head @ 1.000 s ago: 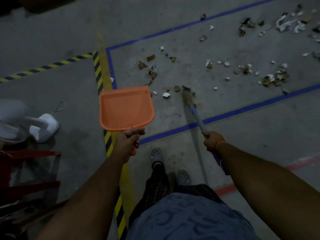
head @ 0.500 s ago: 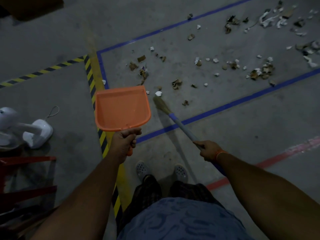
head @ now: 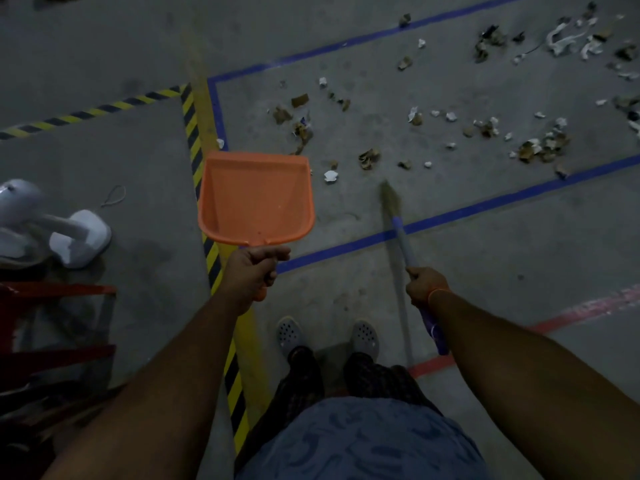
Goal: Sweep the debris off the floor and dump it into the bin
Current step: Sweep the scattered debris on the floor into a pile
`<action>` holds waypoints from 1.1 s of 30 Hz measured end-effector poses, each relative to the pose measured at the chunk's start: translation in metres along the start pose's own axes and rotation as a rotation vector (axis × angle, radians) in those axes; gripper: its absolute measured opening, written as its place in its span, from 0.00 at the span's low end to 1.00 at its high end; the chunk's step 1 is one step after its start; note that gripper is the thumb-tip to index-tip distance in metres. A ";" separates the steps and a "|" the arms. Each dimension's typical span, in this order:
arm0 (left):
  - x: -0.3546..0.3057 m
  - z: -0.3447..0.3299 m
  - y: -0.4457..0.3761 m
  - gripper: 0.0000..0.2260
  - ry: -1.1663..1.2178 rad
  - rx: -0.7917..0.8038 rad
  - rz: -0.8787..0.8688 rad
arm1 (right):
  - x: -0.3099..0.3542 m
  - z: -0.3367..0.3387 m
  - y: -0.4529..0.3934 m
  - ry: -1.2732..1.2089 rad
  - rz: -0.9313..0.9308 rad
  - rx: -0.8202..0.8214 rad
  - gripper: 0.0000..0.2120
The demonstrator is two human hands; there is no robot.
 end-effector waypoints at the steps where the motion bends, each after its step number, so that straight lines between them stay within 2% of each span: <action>1: 0.001 0.006 0.001 0.14 0.009 -0.015 -0.003 | 0.006 -0.001 0.000 -0.003 0.000 -0.019 0.27; 8: 0.004 0.061 0.017 0.14 0.062 -0.092 0.028 | 0.079 -0.033 0.021 0.086 0.138 -0.001 0.30; 13: 0.009 0.120 0.024 0.13 0.090 -0.122 0.068 | 0.159 -0.091 0.039 0.185 0.272 0.154 0.32; 20: 0.011 0.203 0.032 0.12 0.067 -0.188 0.120 | 0.252 -0.170 0.049 0.261 0.345 0.275 0.26; 25: 0.018 0.252 0.030 0.11 0.070 -0.245 0.133 | 0.273 -0.166 0.031 0.145 0.200 0.210 0.24; 29: 0.014 0.268 0.030 0.11 0.104 -0.239 0.094 | 0.276 -0.144 -0.002 0.062 0.131 0.106 0.26; 33: 0.015 0.272 0.023 0.11 0.135 -0.221 0.109 | 0.293 -0.122 0.007 0.054 0.092 -0.004 0.26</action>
Point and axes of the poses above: each hand's wrist, its own y-axis away from the middle knuckle, its own z-axis out of the back of the hand, x = y × z, the point moved 4 cm from there along -y, towards the middle knuckle, and after that the axes turned 1 degree about z, right-handed, at the moved point
